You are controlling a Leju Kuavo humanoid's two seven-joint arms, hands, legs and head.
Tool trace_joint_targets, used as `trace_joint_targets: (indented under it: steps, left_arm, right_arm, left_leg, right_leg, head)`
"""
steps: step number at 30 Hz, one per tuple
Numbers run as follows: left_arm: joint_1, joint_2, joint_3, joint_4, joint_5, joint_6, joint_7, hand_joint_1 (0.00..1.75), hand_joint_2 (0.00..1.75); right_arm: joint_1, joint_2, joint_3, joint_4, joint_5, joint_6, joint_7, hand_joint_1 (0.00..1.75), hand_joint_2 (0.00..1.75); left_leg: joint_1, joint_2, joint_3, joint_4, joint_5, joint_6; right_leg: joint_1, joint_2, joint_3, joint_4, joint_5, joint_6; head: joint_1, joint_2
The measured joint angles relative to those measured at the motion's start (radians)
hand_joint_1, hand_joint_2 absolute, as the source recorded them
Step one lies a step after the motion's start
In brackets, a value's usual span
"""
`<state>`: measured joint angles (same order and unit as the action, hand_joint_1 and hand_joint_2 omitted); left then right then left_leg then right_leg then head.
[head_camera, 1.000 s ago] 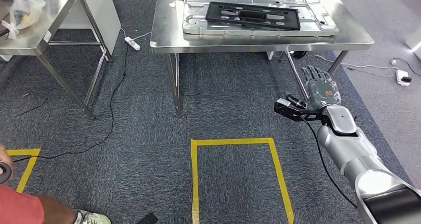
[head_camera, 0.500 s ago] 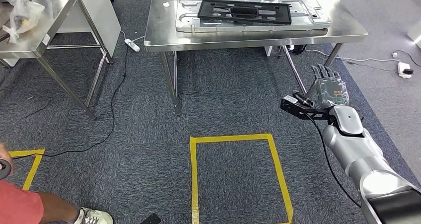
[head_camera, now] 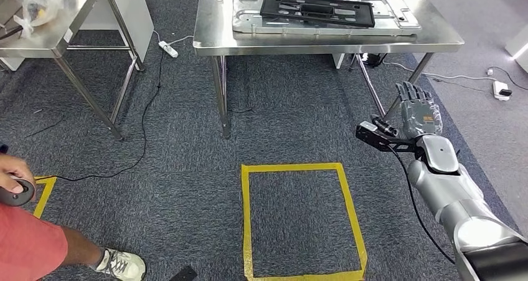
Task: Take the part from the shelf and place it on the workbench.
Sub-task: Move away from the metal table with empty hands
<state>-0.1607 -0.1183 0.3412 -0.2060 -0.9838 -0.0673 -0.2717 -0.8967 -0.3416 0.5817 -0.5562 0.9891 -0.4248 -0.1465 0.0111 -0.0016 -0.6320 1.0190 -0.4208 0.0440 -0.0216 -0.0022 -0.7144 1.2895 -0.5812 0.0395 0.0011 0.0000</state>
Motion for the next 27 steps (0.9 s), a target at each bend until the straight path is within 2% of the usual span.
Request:
trace_joint_targets:
  steps: [1,3,4,5,7,9,10,11,13,14,15,16,18,19,20,21,23,25,27]
  left_arm:
    - [0.0,0.0,0.0,0.0,0.0,0.0,0.0,0.0,0.0]
    - [0.0,0.0,0.0,0.0,0.0,0.0,-0.001,0.0,0.0]
    - [0.0,0.0,0.0,0.0,0.0,0.0,-0.002,0.0,0.0]
    - [-0.001,0.0,0.0,0.0,0.0,0.001,-0.003,0.0,0.0]
    - [-0.001,0.0,0.0,0.0,-0.001,0.001,-0.006,0.0,0.0]
    - [0.0,0.0,0.0,0.0,-0.001,0.002,-0.008,0.0,0.0]
    - [0.0,0.0,0.0,0.0,-0.002,0.002,-0.01,0.0,0.0]
    - [0.0,0.0,0.0,0.0,-0.002,0.002,-0.011,0.0,0.0]
    - [0.001,0.0,0.0,0.0,-0.003,0.002,-0.013,0.0,0.0]
    - [0.002,0.0,0.0,0.0,-0.004,0.002,-0.014,0.0,0.0]
    - [0.003,0.0,0.0,0.0,-0.004,0.002,-0.015,0.0,0.0]
    - [0.003,0.0,0.0,0.0,-0.005,0.002,-0.015,0.0,0.0]
    - [0.003,0.001,0.0,0.0,-0.005,0.002,-0.016,0.0,0.0]
    - [0.003,0.002,0.0,0.0,-0.005,0.002,-0.016,0.0,0.0]
    - [0.002,0.004,0.0,0.0,-0.005,0.003,-0.016,0.0,0.0]
    - [0.002,0.005,0.0,0.0,-0.007,0.003,-0.016,0.0,0.0]
    - [0.002,0.005,0.0,0.0,-0.01,0.003,-0.017,0.0,0.0]
    - [0.001,0.004,0.0,0.0,-0.013,0.003,-0.018,0.0,0.0]
    - [0.0,0.004,0.0,0.0,-0.015,0.003,-0.019,0.0,0.0]
  right_arm:
    - [0.002,0.0,0.0,0.0,0.002,-0.002,0.0,0.0,0.87]
    - [0.001,0.0,-0.002,0.0,0.006,-0.007,0.001,0.0,1.75]
    - [0.0,-0.001,-0.002,-0.001,0.007,-0.012,0.002,0.0,1.75]
    - [-0.001,-0.001,-0.003,-0.001,0.008,-0.018,0.002,0.0,1.75]
    - [-0.001,-0.002,-0.006,-0.002,0.014,-0.029,0.002,0.0,1.75]
    - [-0.001,-0.003,-0.01,-0.003,0.021,-0.035,0.002,0.0,1.75]
    - [-0.001,-0.003,-0.012,-0.004,0.024,-0.038,0.004,0.0,1.75]
    - [0.0,-0.003,-0.013,-0.005,0.027,-0.043,0.005,0.0,1.75]
    - [0.005,-0.002,-0.016,-0.006,0.031,-0.055,0.01,0.0,1.75]
    - [0.009,-0.002,-0.017,-0.006,0.033,-0.061,0.011,0.0,1.75]
    - [0.013,-0.002,-0.018,-0.006,0.034,-0.065,0.012,0.0,1.75]
    - [0.017,-0.002,-0.019,-0.006,0.035,-0.068,0.013,0.0,1.75]
    - [0.021,-0.002,-0.021,-0.009,0.037,-0.07,0.014,0.0,1.75]
    - [0.021,-0.002,-0.022,-0.011,0.039,-0.071,0.014,0.0,1.75]
    - [0.021,-0.002,-0.023,-0.012,0.042,-0.073,0.015,0.0,1.75]
    - [0.022,-0.001,-0.024,-0.013,0.045,-0.075,0.015,0.0,1.75]
    - [0.025,0.001,-0.026,-0.014,0.053,-0.077,0.016,0.0,0.87]
    - [0.025,0.002,-0.028,-0.015,0.056,-0.081,0.012,0.0,0.0]
    - [0.026,0.002,-0.031,-0.016,0.056,-0.084,0.005,0.0,0.0]
  left_leg:
    - [-0.001,0.0,-0.007,0.0,0.006,-0.001]
    - [-0.002,0.0,-0.016,0.001,0.016,-0.007]
    - [-0.003,0.0,-0.019,0.001,0.021,-0.012]
    - [-0.003,0.0,-0.02,0.001,0.025,-0.017]
    - [-0.001,0.0,-0.021,-0.002,0.035,-0.029]
    - [-0.001,0.0,-0.027,0.003,0.032,-0.042]
    - [-0.001,0.0,-0.037,0.025,0.012,-0.046]
    - [-0.001,0.0,-0.055,0.067,-0.02,-0.051]
    - [0.0,0.0,-0.104,0.201,-0.1,-0.057]
    - [0.0,0.0,-0.122,0.259,-0.124,-0.058]
    - [0.0,0.0,-0.125,0.285,-0.129,-0.058]
    - [0.0,0.0,-0.106,0.27,-0.114,-0.056]
    - [-0.003,-0.001,-0.028,0.148,-0.059,-0.046]
    - [-0.005,-0.001,0.013,0.082,-0.043,-0.037]
    - [-0.008,-0.001,0.04,0.033,-0.034,-0.031]
    - [-0.011,-0.001,0.055,0.005,-0.034,-0.025]
    - [-0.011,-0.001,0.06,-0.013,-0.034,-0.017]
    - [-0.004,0.001,0.064,-0.03,-0.026,-0.008]
    - [0.0,0.003,0.066,-0.04,-0.019,-0.001]
  right_leg:
    - [0.0,0.0,0.032,-0.035,0.02,-0.003]
    - [0.004,0.0,0.129,-0.173,0.059,-0.012]
    - [0.008,0.0,0.164,-0.228,0.068,-0.017]
    - [0.012,0.0,0.184,-0.264,0.069,-0.021]
    - [0.019,0.0,0.184,-0.276,0.071,-0.029]
    - [0.014,-0.001,0.181,-0.284,0.083,-0.043]
    - [0.011,-0.002,0.178,-0.289,0.09,-0.051]
    - [0.009,-0.003,0.173,-0.293,0.098,-0.057]
    - [0.012,-0.004,0.161,-0.292,0.106,-0.064]
    - [0.014,-0.004,0.156,-0.291,0.109,-0.065]
    - [0.015,-0.004,0.151,-0.289,0.111,-0.065]
    - [0.017,-0.004,0.148,-0.286,0.113,-0.065]
    - [0.02,-0.003,0.145,-0.281,0.113,-0.064]
    - [0.022,-0.003,0.142,-0.278,0.113,-0.062]
    - [0.023,-0.003,0.139,-0.277,0.113,-0.059]
    - [0.023,-0.003,0.137,-0.276,0.115,-0.055]
    - [0.023,-0.003,0.134,-0.278,0.118,-0.045]
    - [0.022,-0.001,0.126,-0.261,0.102,-0.035]
    - [0.016,0.001,0.085,-0.169,0.048,-0.025]
  head:
    - [0.0,0.0]
    - [0.0,0.0]
    - [0.0,0.0]
    - [0.0,0.0]
    - [0.0,0.0]
    - [0.0,0.0]
    - [0.0,0.0]
    - [-0.001,0.0]
    - [-0.001,0.0]
    - [-0.001,0.0]
    - [-0.001,0.0]
    - [-0.001,0.0]
    - [-0.001,0.0]
    - [-0.001,0.0]
    - [-0.001,0.0]
    - [-0.001,0.0]
    - [-0.001,0.0]
    - [0.0,0.0]
    - [0.001,0.0]
